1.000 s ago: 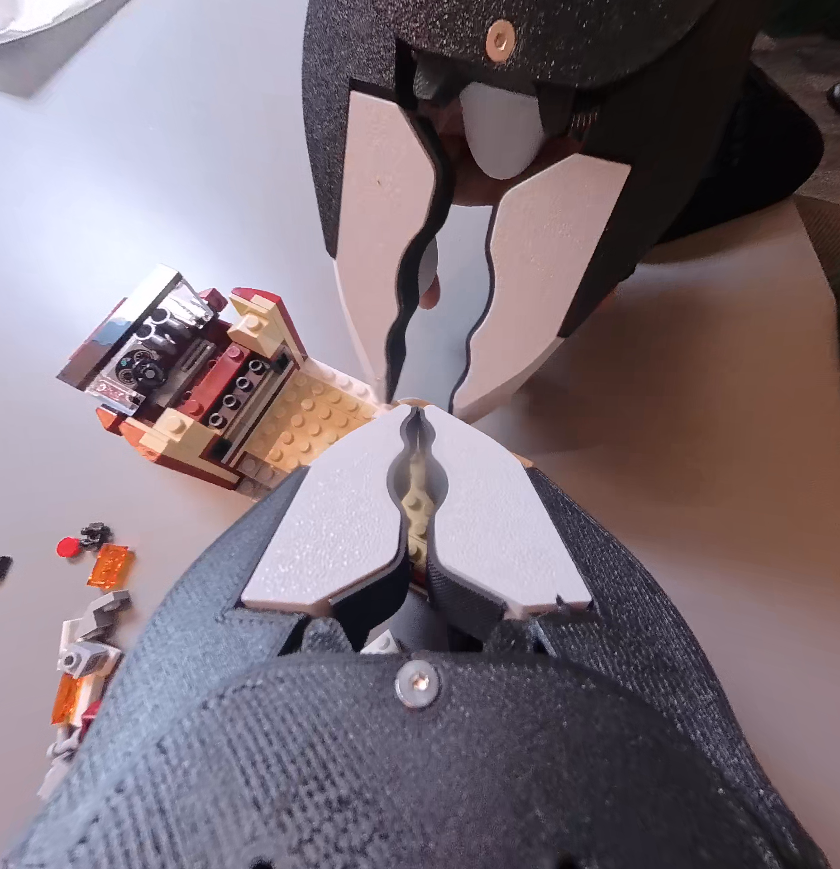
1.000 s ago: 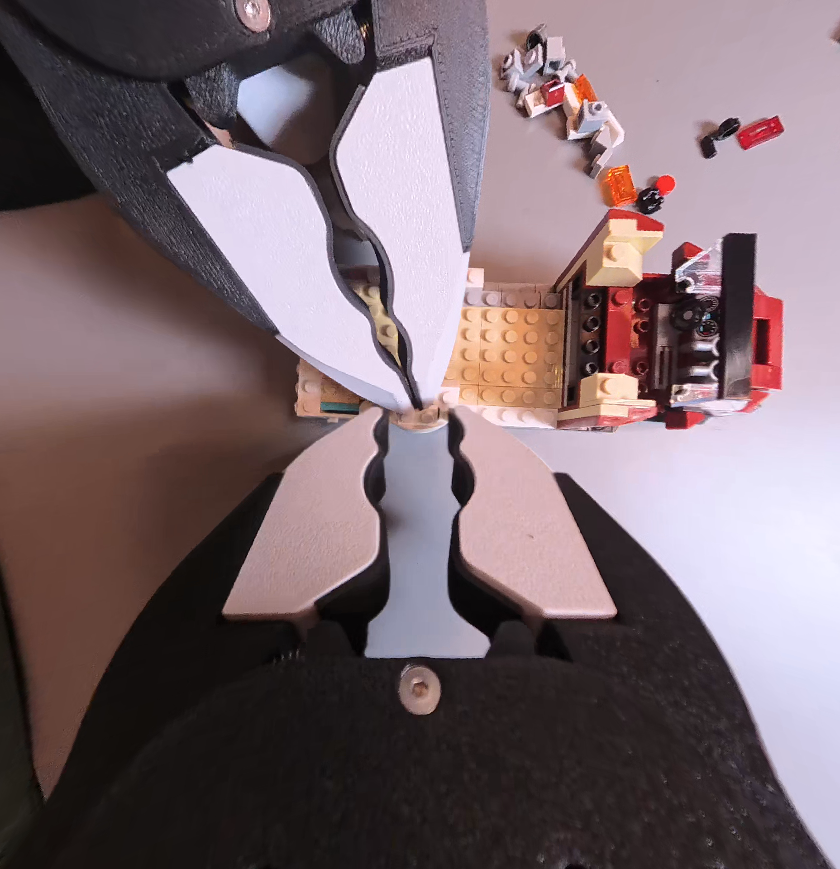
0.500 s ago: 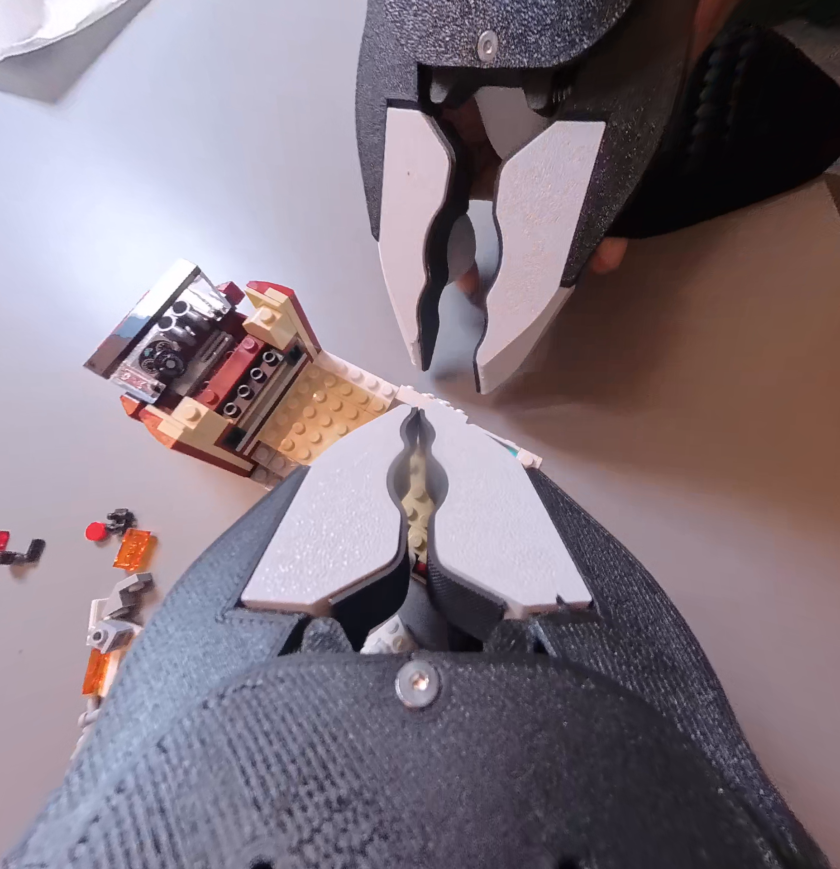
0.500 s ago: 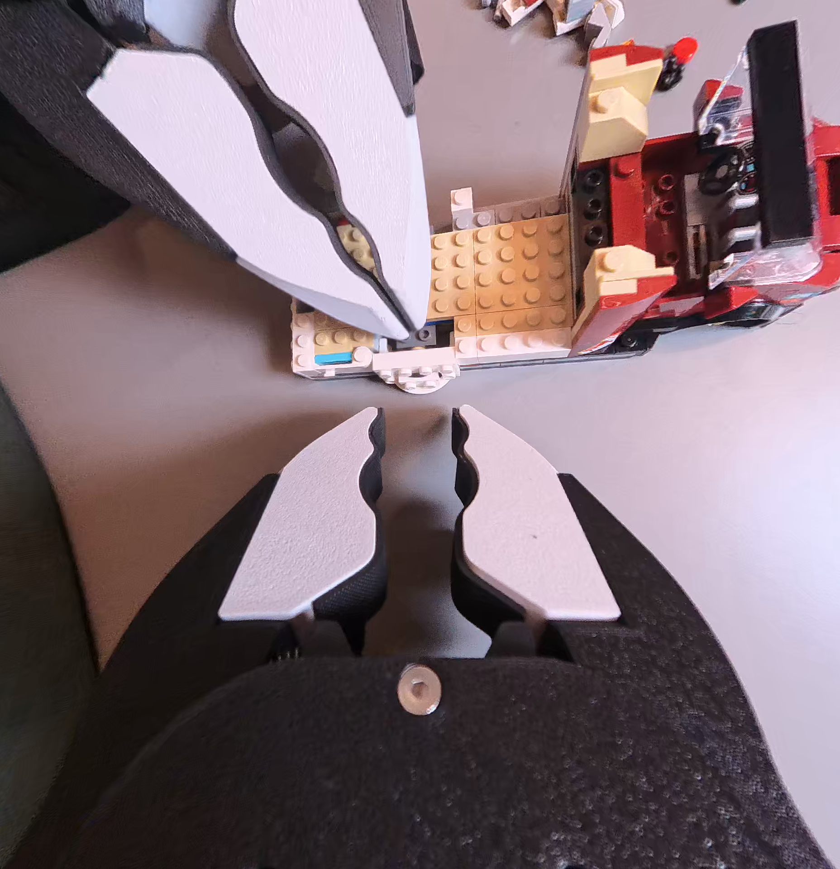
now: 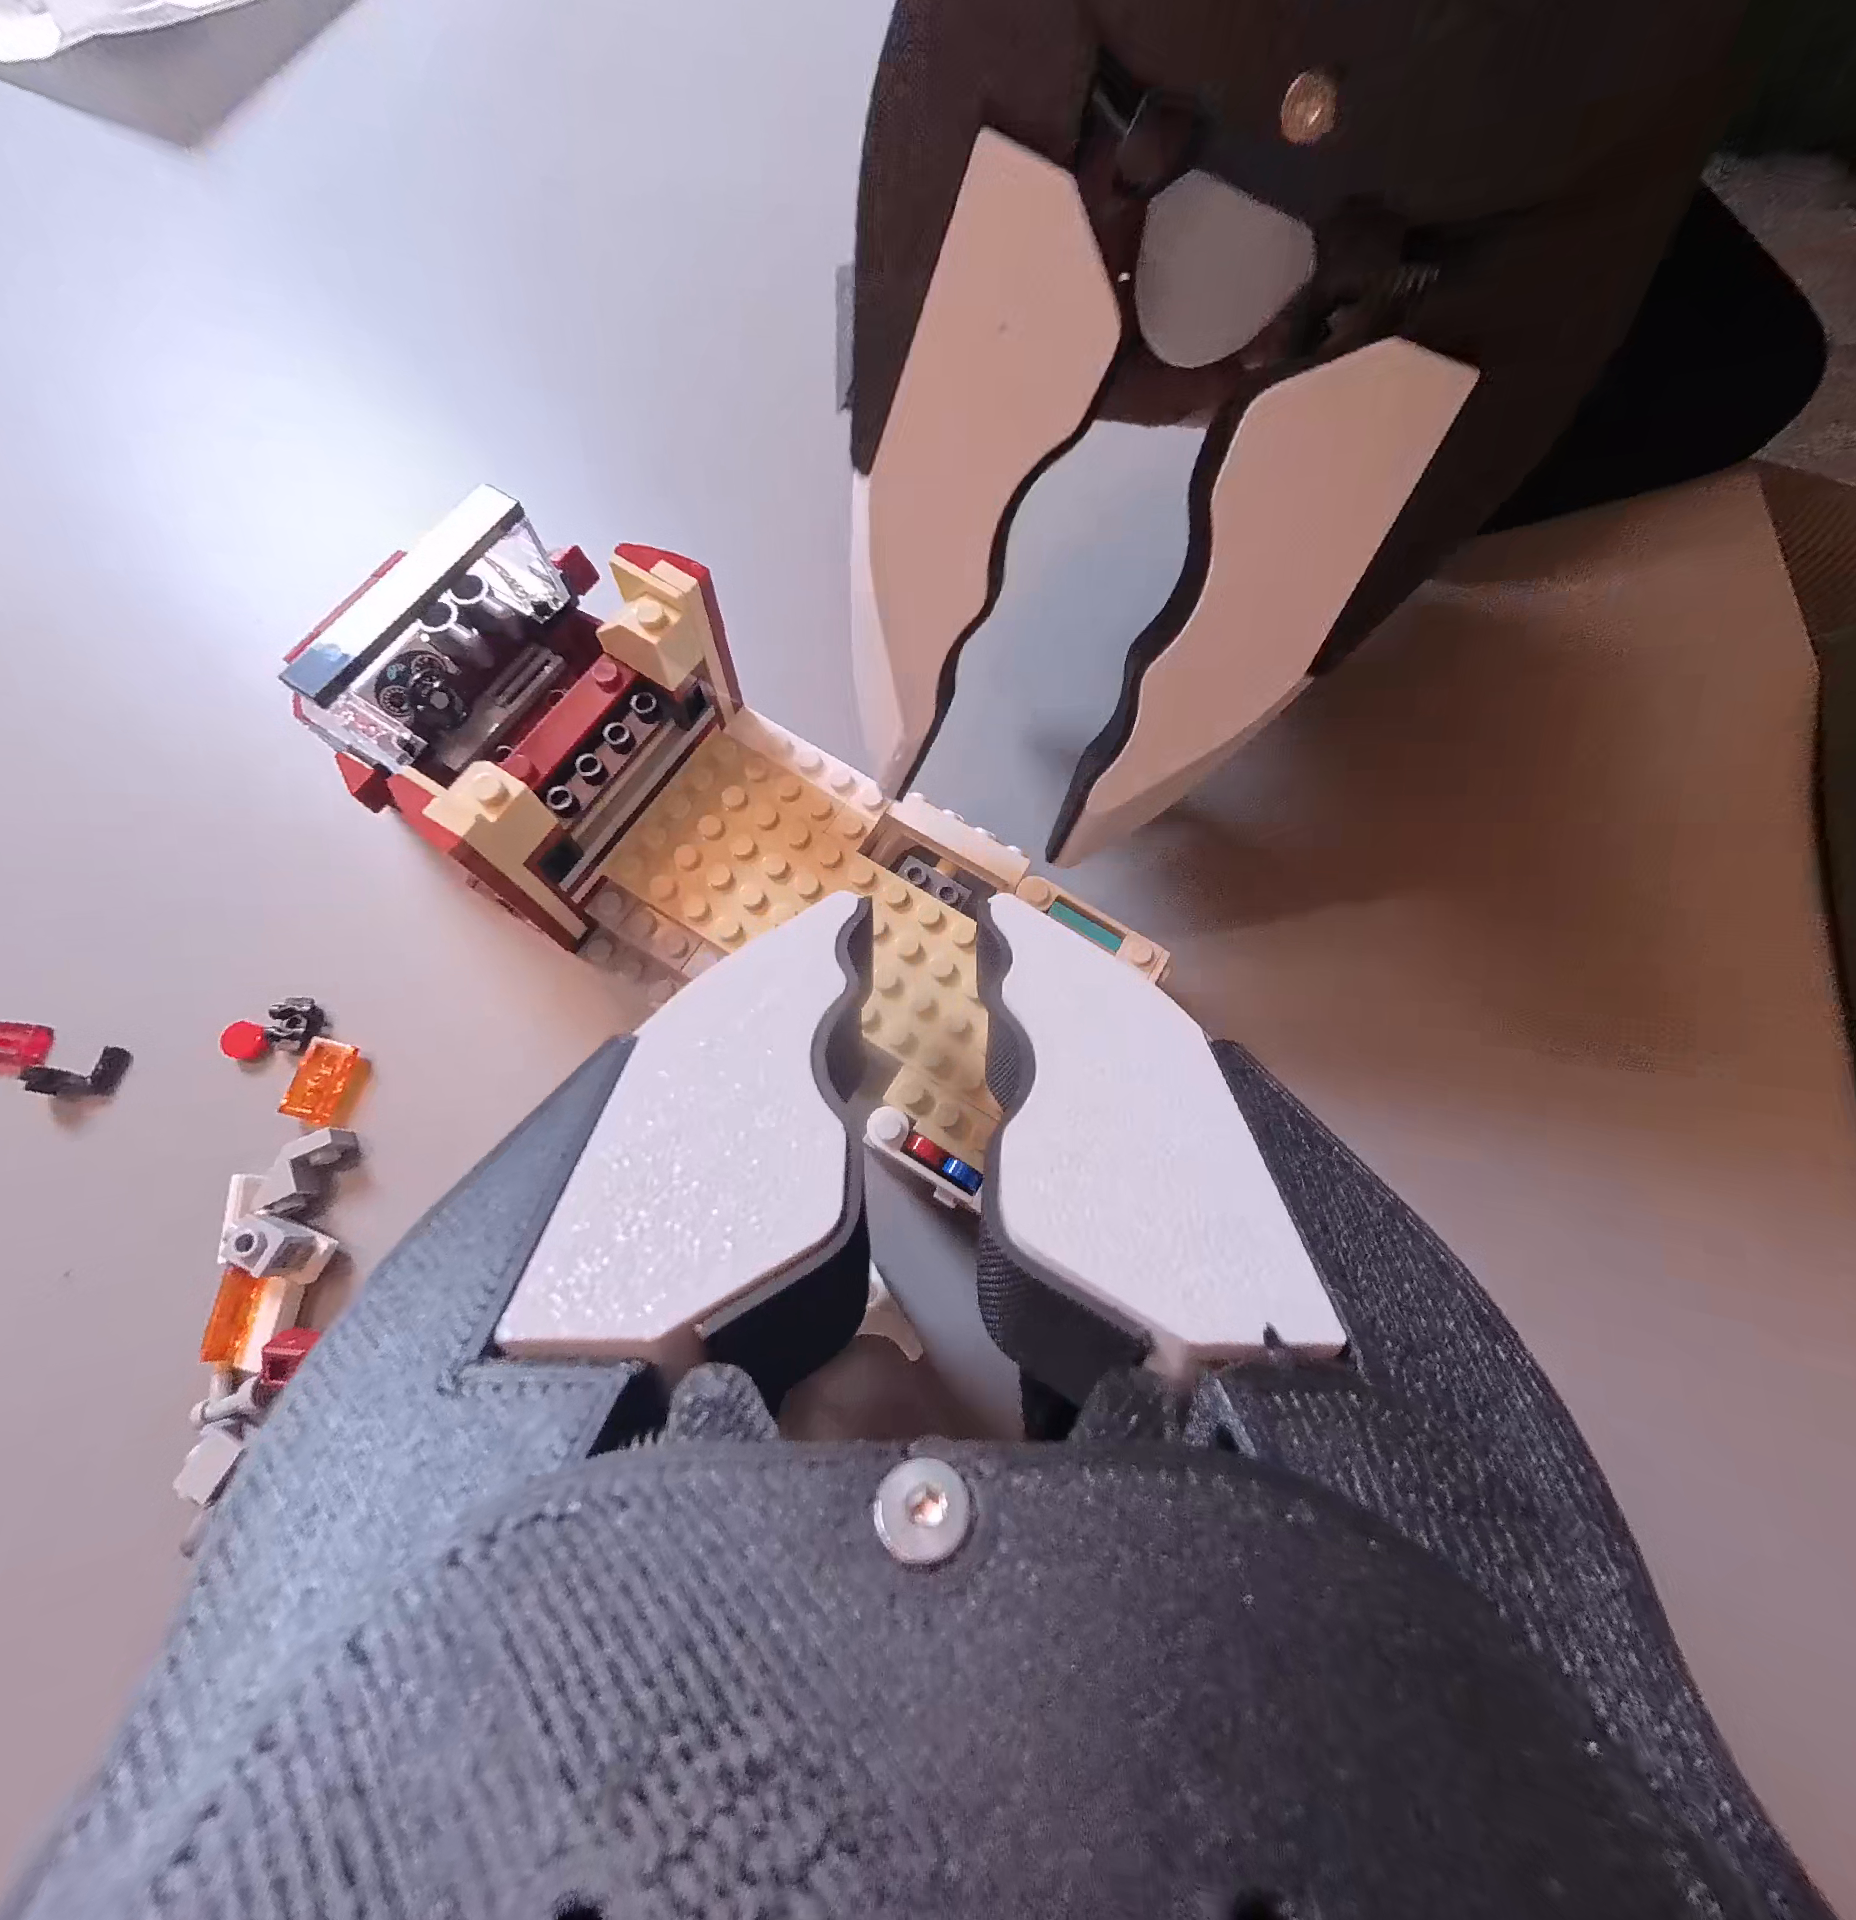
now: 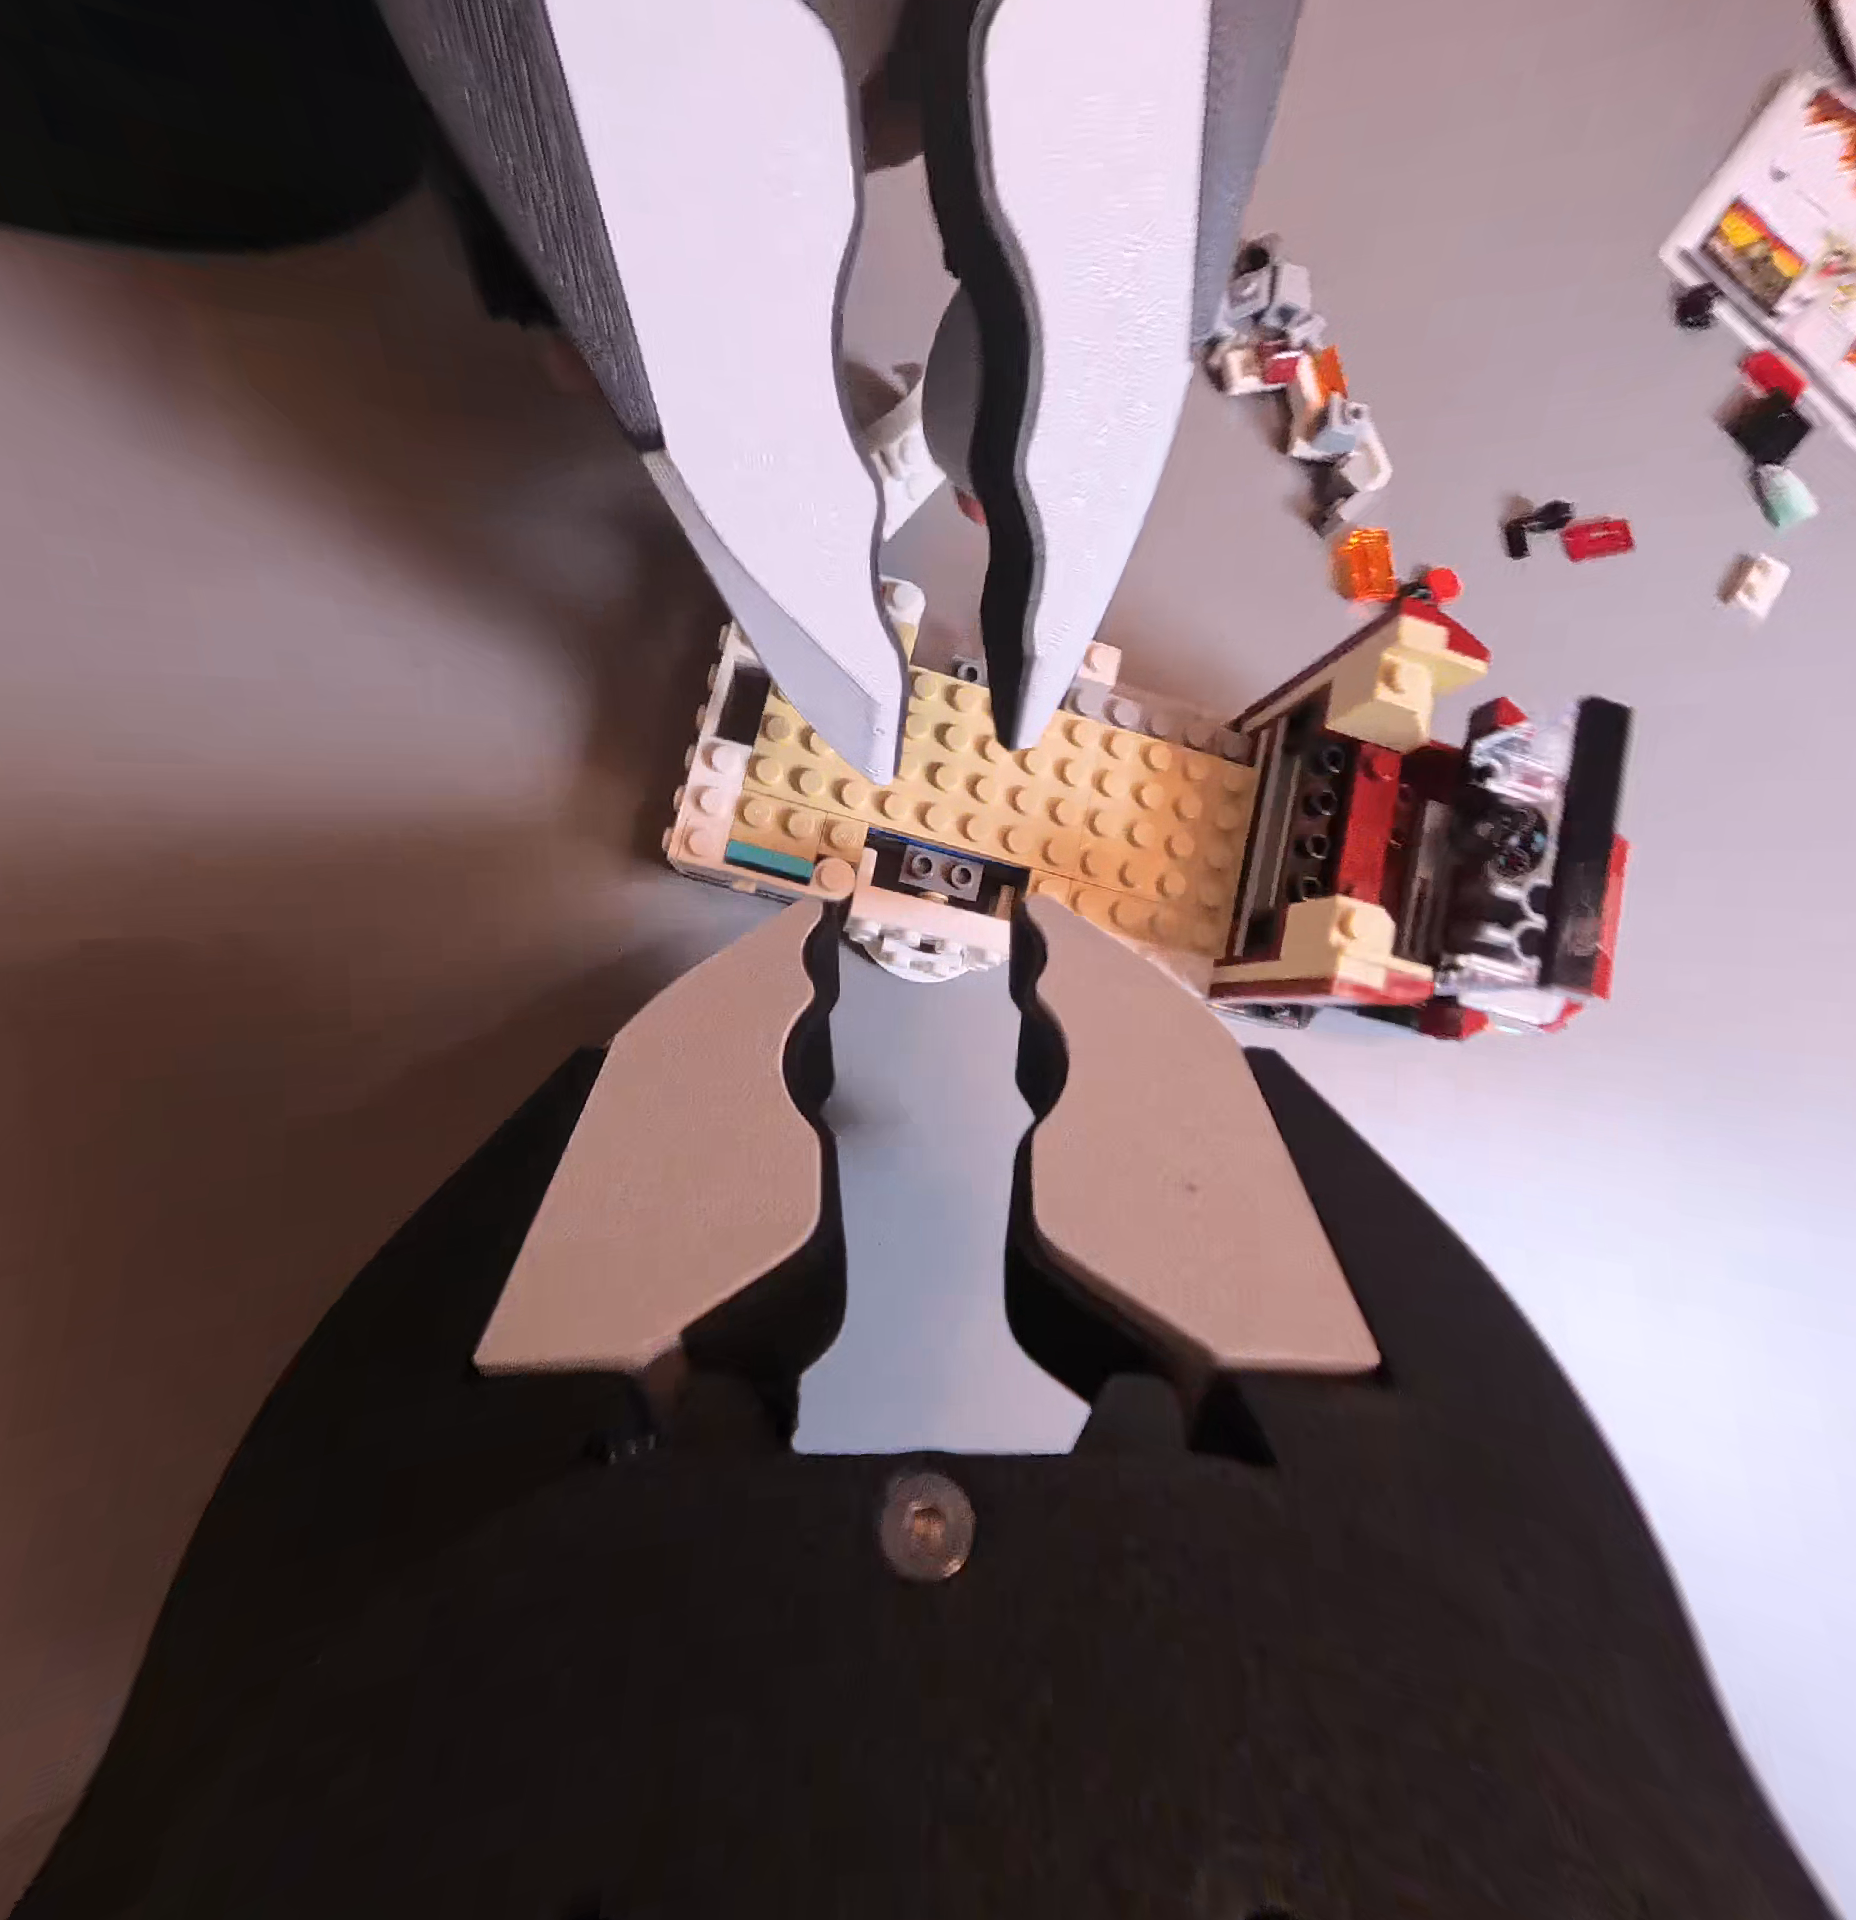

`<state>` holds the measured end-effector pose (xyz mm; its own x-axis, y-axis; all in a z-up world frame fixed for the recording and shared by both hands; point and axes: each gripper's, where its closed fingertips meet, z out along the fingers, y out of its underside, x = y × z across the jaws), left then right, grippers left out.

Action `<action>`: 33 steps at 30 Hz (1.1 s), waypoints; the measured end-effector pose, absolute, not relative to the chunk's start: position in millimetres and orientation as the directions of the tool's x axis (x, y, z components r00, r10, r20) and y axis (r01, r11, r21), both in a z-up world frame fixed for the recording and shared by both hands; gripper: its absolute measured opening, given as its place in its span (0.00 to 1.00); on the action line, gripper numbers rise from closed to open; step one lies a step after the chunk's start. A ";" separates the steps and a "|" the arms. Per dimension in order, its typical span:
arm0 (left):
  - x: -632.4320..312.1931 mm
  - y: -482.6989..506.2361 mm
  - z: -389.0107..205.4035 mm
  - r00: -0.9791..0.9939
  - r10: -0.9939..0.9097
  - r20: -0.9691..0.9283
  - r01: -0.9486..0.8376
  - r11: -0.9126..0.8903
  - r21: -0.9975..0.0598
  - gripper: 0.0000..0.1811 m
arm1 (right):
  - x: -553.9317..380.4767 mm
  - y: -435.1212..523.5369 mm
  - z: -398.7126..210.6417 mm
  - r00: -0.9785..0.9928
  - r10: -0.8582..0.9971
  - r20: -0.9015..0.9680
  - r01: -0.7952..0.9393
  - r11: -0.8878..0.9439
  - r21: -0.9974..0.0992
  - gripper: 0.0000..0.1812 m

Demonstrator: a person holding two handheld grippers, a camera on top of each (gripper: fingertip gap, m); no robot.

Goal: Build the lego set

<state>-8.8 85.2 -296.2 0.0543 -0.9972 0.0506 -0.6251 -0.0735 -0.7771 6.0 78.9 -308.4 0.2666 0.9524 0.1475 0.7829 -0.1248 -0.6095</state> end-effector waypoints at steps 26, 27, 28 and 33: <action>8.4 61.7 -309.3 0.038 -0.996 0.082 -0.652 -0.087 -0.754 0.07 | 42.6 61.6 -319.9 -0.168 0.960 0.224 0.889 0.246 -0.386 0.06; 8.5 61.9 -309.4 0.039 -0.996 0.076 -0.653 -0.083 -0.753 0.07 | 45.8 60.9 -320.6 -0.167 0.962 0.217 0.893 0.241 -0.379 0.06; 8.4 61.7 -309.5 0.038 -0.997 0.073 -0.655 -0.080 -0.752 0.07 | 48.7 59.5 -320.7 -0.166 0.965 0.201 0.895 0.233 -0.380 0.06; 14.1 60.0 -299.9 0.035 -0.998 0.054 -0.629 -0.064 -0.775 0.10 | 49.6 48.8 -303.3 -0.100 0.994 0.041 0.843 0.107 -0.527 0.06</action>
<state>14.1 60.0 -299.9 0.0350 -0.9979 0.0545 -0.6292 -0.0644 -0.7745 49.6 48.8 -303.3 -0.1003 0.9941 0.0413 0.8432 0.1069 -0.5268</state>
